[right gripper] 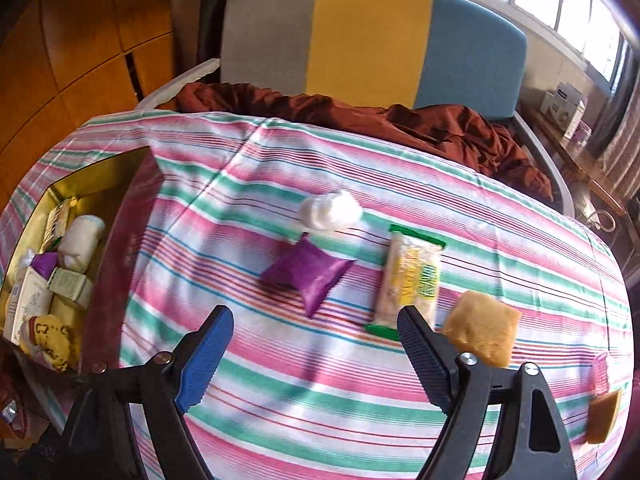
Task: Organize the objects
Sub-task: 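Move both tools away from the tray toward the remaining items, then grasp the purple packet with the left tool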
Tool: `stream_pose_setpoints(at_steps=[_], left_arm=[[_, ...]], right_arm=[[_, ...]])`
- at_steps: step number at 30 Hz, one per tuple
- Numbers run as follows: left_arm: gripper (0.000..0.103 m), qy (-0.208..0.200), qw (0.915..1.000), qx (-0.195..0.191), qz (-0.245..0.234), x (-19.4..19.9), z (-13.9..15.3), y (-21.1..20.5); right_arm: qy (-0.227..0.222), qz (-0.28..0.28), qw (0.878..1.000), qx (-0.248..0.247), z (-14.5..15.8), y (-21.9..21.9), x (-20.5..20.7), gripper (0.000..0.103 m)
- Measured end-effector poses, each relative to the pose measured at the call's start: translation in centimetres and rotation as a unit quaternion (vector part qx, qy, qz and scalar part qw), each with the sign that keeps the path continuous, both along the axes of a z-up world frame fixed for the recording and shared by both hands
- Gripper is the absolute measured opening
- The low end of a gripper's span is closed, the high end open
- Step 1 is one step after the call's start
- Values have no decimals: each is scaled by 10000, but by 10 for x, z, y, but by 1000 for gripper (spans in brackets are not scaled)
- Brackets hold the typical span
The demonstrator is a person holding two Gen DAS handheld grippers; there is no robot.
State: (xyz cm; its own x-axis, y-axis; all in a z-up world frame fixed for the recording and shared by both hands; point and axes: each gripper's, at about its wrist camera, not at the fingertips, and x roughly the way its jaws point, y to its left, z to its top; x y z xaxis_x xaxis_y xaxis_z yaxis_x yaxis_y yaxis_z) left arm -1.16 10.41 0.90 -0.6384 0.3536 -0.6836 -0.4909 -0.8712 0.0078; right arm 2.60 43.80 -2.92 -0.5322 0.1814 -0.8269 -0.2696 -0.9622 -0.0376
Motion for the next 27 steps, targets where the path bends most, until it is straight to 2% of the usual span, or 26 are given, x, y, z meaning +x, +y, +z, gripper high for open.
stream_pose_setpoints(at_steps=[5,9,13,20,25,27], left_arm=[[81,6,9995,-61,-299,0,4,30],[81,-29,9982,-36,-595,1,7,60],[81,-70,9953,-58,-965,4,10,97],[81,-387,9879,-68,-1499,2,-2,173],[80,-1100,9805,58,-1629,-11,-22,217],[73,-1571,9750,204,-1560,-21,-32,231]], right_arm=[[209,-1043,9940,-248,-11,58,18,86],[295,-1930,9793,-532,-13,95,34,86],[380,-2458,9643,-913,-15,118,50,86],[456,-2806,9492,-1351,-18,134,62,86],[515,-2774,9479,-1480,-16,134,63,86],[529,-2727,9486,-1516,-15,134,61,86]])
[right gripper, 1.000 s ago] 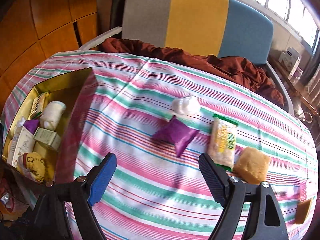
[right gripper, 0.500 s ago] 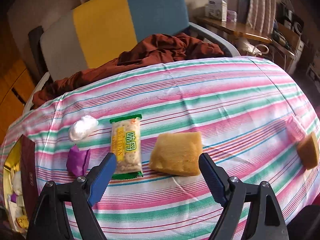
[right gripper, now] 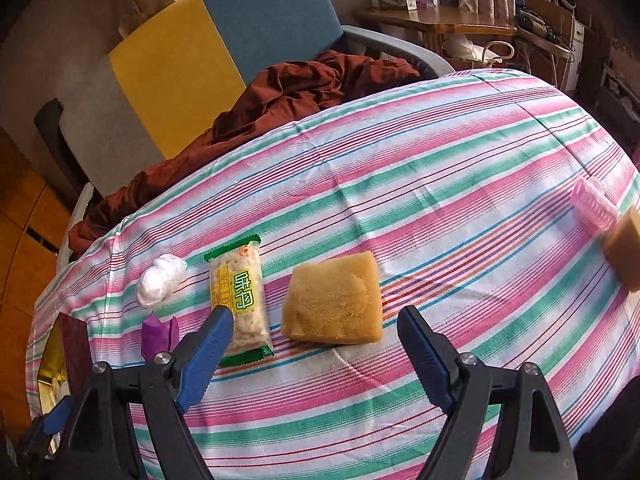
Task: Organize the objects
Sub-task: 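Grasp the purple packet with the left tool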
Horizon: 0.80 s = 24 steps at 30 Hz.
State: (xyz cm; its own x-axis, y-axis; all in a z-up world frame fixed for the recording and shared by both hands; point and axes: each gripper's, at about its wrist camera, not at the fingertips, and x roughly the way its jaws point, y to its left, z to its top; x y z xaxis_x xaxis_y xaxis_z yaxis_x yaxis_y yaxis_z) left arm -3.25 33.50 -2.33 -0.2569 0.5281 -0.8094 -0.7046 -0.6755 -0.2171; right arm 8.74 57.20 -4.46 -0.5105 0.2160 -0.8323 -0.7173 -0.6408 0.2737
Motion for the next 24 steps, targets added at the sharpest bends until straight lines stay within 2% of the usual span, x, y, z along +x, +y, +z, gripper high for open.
stream_pose_setpoints(at_steps=[2,5,8,11,16,24], left_arm=[[70,-514,9985,112,155,-11,-10,12],[66,-1008,9939,235,378,-25,-21,32],[66,-1554,9850,384,637,-39,-34,47],[67,-1841,9777,452,905,-50,-44,61],[68,-1916,9736,354,1187,-63,-58,79],[71,-1437,9853,-8,924,-64,-60,98]], right_arm=[[69,6,10000,-1,2,0,1,86],[158,9,9999,-59,4,1,2,86],[185,26,9998,-119,4,2,2,86],[198,45,9996,-180,3,2,2,86],[269,87,9994,-223,5,2,3,86],[366,34,9988,-315,7,6,6,86]])
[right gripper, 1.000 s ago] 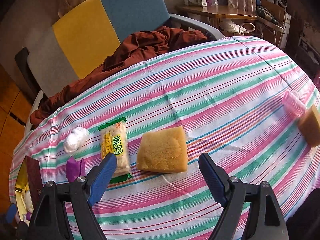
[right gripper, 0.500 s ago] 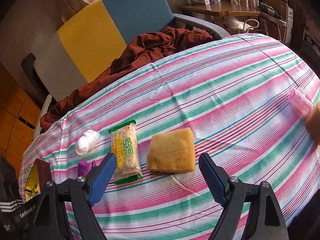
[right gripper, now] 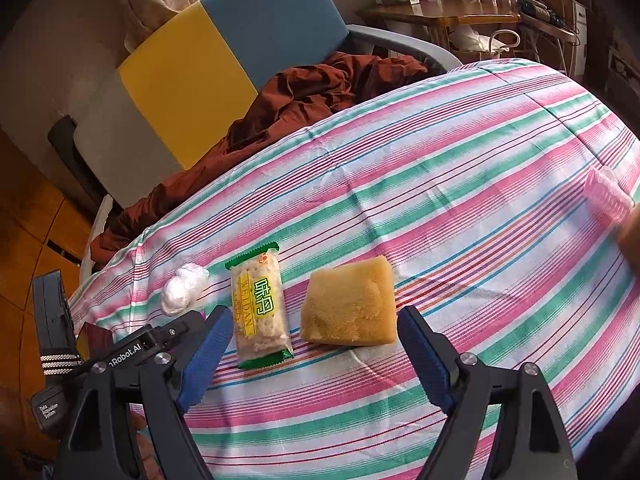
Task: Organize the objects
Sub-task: 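Grasp the purple packet with the left tool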
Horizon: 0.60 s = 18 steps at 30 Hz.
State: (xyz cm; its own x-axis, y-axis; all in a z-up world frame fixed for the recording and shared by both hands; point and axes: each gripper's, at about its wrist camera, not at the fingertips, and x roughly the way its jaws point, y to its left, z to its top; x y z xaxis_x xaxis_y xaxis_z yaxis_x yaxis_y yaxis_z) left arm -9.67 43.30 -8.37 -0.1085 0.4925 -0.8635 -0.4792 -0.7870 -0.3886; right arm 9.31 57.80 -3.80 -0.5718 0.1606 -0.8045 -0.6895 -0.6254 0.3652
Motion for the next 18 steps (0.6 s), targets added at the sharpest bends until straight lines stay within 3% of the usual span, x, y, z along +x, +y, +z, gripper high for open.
stream_pose_setpoints(at_steps=[5,6,7,8,11,18], left_arm=[[75,434,9970,-418,-482,11,-2,16],[72,601,9949,-542,-604,14,-3,17],[53,795,9925,-634,-676,18,-2,16],[42,920,9911,-617,-733,20,-3,13],[37,930,9924,-403,-692,23,-2,-6],[34,1608,9801,-452,-1073,80,-4,-54]], right_arm=[[-45,2,10000,31,0,-1,-1,86],[-45,10,10000,29,-1,-1,-1,86],[-42,19,10000,37,-1,-1,-1,86],[-44,26,10000,57,0,-1,-1,86],[4,88,9999,107,2,-3,-2,86],[35,462,9986,253,4,-16,-11,82]])
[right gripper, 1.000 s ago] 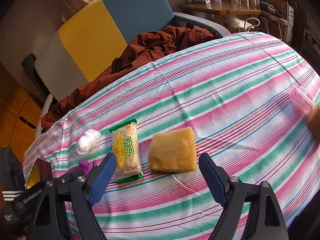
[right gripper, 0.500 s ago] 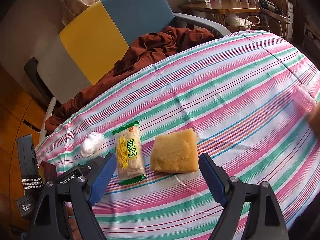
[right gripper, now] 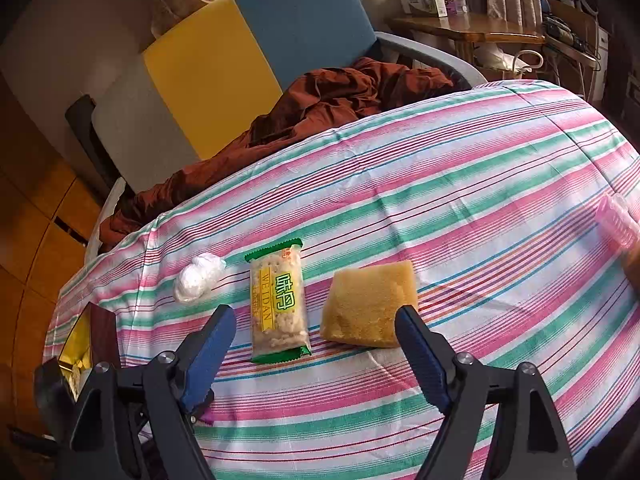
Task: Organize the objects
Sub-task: 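Grasp the purple packet with the left tool, then grasp the white plastic bag with the right tool while left holds the purple packet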
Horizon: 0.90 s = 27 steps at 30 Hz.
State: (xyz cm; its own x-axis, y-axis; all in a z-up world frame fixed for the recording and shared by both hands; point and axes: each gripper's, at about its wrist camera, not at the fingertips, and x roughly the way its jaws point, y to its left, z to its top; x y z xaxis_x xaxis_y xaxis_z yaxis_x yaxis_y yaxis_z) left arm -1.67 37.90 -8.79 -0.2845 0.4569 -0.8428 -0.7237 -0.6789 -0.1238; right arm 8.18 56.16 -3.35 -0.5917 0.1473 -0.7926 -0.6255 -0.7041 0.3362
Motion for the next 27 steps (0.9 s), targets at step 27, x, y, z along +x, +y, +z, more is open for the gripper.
stream_pose_setpoints(at_steps=[27], left_arm=[[34,1029,9928,389,-485,46,-13,-29]], right_arm=[[293,31,9996,44,2,7,-3,70]])
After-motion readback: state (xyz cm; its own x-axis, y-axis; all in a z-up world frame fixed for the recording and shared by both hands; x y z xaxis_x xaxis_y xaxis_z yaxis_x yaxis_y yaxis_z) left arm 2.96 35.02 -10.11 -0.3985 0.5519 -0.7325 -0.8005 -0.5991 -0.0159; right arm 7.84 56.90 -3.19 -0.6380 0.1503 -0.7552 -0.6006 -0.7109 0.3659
